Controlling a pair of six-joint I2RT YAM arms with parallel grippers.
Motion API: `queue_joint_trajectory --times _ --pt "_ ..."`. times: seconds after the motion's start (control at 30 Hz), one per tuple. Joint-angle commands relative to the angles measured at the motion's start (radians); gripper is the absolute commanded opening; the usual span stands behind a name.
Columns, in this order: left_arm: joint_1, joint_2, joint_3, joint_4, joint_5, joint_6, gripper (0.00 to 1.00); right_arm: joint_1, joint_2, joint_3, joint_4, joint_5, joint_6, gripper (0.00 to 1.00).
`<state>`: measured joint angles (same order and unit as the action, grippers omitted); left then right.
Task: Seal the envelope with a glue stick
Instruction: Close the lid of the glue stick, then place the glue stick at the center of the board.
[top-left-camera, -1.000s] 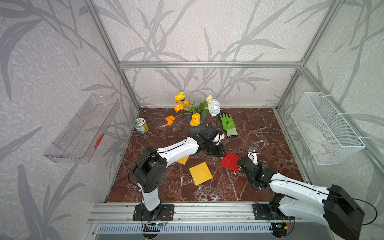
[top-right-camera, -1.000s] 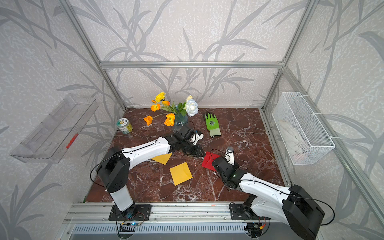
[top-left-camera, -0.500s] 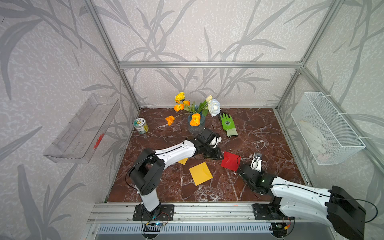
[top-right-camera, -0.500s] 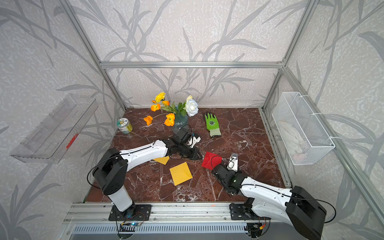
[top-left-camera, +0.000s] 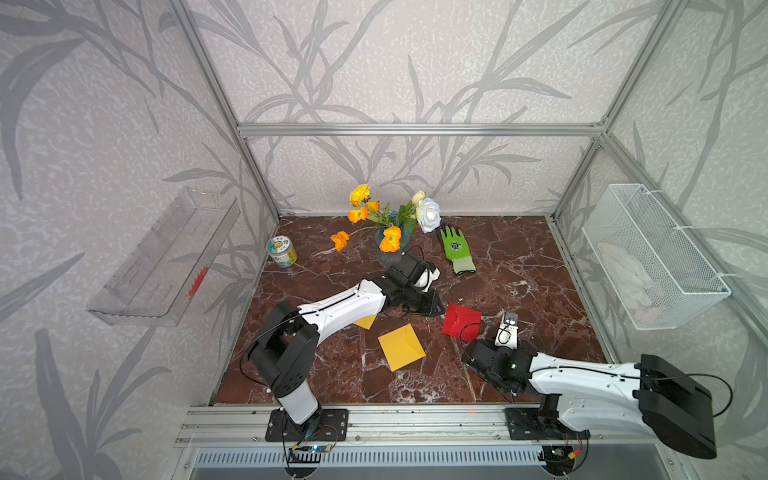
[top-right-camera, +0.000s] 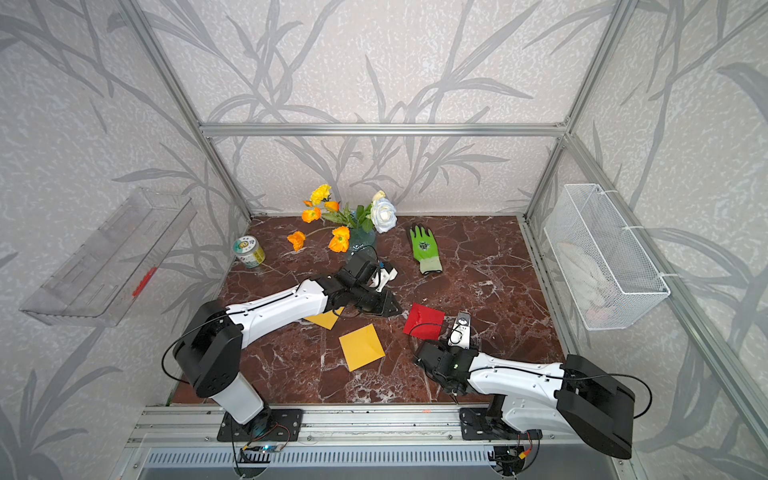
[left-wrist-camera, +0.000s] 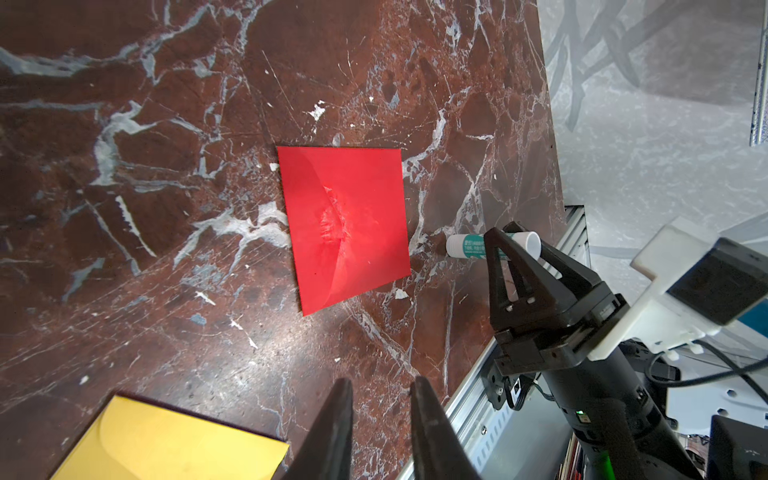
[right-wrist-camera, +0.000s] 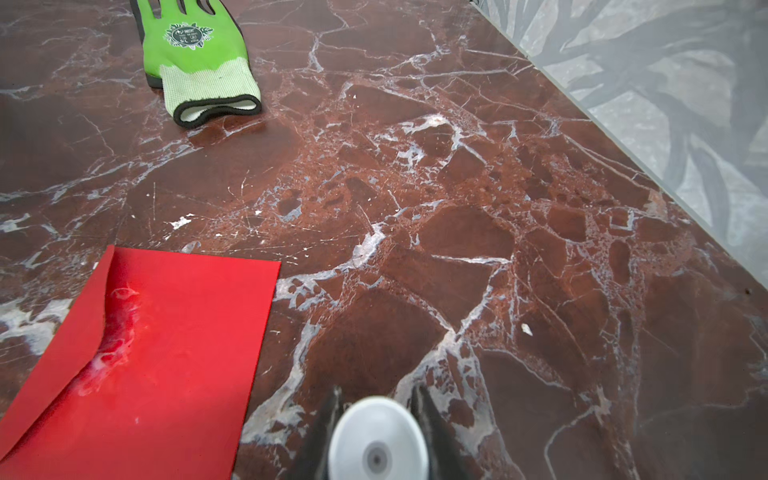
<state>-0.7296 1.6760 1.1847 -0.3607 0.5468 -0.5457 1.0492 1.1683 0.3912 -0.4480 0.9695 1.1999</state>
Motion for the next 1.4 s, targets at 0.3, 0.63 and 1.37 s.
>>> queue_joint_trajectory --times 0.3,0.63,1.37 --pt "0.021 -0.045 -0.013 -0.021 -0.017 0.005 0.26 0.012 -0.041 -0.025 -0.148 -0.050 0.158 0.00" --pt "0.047 -0.062 -0.029 -0.015 -0.005 0.010 0.27 -0.160 -0.328 0.088 -0.149 -0.161 -0.165 0.00" --pt "0.146 -0.150 -0.115 -0.116 -0.153 0.076 0.27 -0.721 0.367 0.570 -0.415 -0.904 -0.848 0.00"
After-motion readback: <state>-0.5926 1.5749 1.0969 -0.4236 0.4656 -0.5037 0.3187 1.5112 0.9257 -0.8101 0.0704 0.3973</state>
